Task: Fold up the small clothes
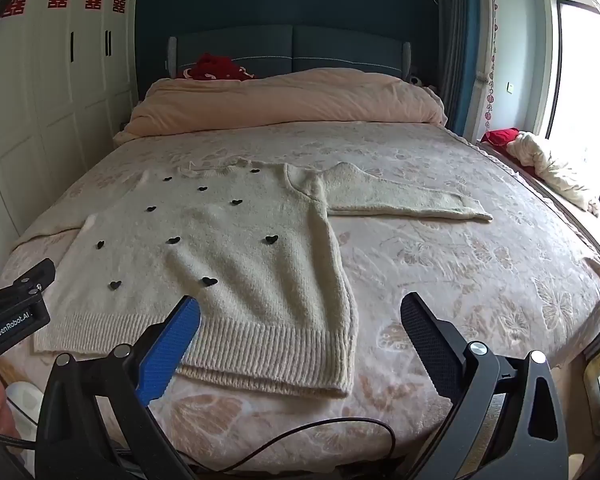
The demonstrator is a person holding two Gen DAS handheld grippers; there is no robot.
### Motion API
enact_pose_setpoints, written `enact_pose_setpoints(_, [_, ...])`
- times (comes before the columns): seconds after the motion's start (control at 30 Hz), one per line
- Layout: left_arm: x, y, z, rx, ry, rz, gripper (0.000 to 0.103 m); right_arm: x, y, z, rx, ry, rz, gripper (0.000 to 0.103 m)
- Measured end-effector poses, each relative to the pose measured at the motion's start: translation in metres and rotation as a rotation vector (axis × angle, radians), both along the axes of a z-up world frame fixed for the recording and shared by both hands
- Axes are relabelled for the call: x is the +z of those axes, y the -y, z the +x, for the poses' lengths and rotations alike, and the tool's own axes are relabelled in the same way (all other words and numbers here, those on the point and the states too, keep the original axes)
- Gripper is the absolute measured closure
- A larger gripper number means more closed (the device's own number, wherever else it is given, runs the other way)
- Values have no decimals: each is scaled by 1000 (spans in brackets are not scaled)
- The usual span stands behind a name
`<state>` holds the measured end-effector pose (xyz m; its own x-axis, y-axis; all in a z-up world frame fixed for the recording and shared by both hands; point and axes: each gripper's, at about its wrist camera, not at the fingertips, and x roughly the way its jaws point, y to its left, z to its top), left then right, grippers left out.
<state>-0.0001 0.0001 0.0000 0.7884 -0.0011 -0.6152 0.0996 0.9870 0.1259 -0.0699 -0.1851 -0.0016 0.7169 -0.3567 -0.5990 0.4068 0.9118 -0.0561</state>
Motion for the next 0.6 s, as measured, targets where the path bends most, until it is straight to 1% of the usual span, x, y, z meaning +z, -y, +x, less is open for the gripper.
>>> enact_pose_setpoints(0.1, [-2, 1, 0, 2, -2, 1, 5, -3, 2, -1, -5, -3, 5, 5])
enact_pose_setpoints(0.13, [-2, 0, 2, 8, -15, -6, 5, -4, 3, 2, -2, -14, 12, 5])
enact_pose_setpoints(0.33, [-16, 7, 1, 5, -14, 12, 5, -11, 6, 9, -9, -19, 24, 5])
enact_pose_setpoints(0.4, [-16, 10, 0, 1, -12, 20, 5, -11, 8, 8, -4, -10, 36, 5])
enact_pose_setpoints(0.43, [-13, 9, 4, -3, -20, 24, 5, -11, 8, 6, -4, -6, 35, 5])
enact_pose_setpoints(0.6, [-10, 13, 2, -12, -16, 29, 5, -11, 7, 6, 0, -5, 29, 5])
